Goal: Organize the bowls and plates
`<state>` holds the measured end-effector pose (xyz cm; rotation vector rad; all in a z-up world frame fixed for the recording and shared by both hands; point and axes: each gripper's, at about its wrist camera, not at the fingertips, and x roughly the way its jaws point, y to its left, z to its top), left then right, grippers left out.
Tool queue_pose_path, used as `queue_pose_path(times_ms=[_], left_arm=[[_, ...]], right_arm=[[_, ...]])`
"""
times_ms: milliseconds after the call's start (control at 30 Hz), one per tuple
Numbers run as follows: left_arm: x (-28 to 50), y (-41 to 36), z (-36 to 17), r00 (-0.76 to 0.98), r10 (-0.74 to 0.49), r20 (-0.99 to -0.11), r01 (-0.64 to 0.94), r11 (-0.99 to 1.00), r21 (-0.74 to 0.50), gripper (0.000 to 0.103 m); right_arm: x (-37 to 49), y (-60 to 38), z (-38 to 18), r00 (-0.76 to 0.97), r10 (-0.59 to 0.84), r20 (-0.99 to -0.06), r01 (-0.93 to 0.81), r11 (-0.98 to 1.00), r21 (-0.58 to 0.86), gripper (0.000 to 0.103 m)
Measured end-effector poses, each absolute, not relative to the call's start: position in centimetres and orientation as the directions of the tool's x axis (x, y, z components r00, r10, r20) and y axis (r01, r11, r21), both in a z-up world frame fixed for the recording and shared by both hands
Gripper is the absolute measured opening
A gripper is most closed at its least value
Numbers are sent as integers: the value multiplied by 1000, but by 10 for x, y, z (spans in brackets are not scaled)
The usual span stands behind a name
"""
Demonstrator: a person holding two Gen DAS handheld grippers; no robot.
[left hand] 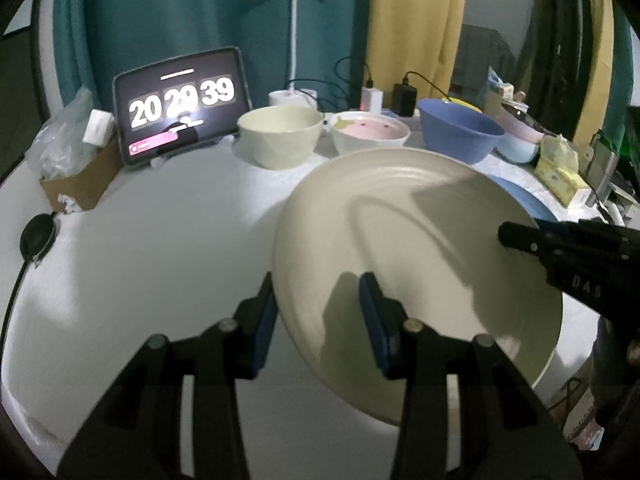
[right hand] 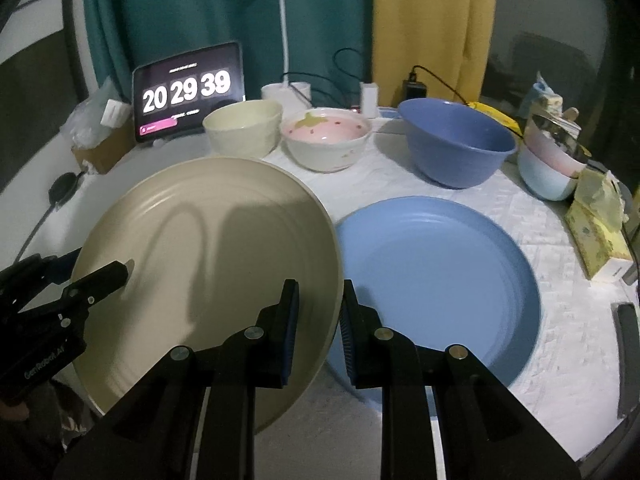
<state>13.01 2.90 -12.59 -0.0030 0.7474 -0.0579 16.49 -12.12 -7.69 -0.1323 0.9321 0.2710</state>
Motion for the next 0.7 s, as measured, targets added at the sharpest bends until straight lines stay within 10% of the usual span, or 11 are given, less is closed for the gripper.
queue_pose_path(times_ms=[700], left_arm=[[162,-40,-124,706,-86,-703,145,989,26,42]], right_arm=[[180,-194,-74,586,154,-796,-194,980,46,22]])
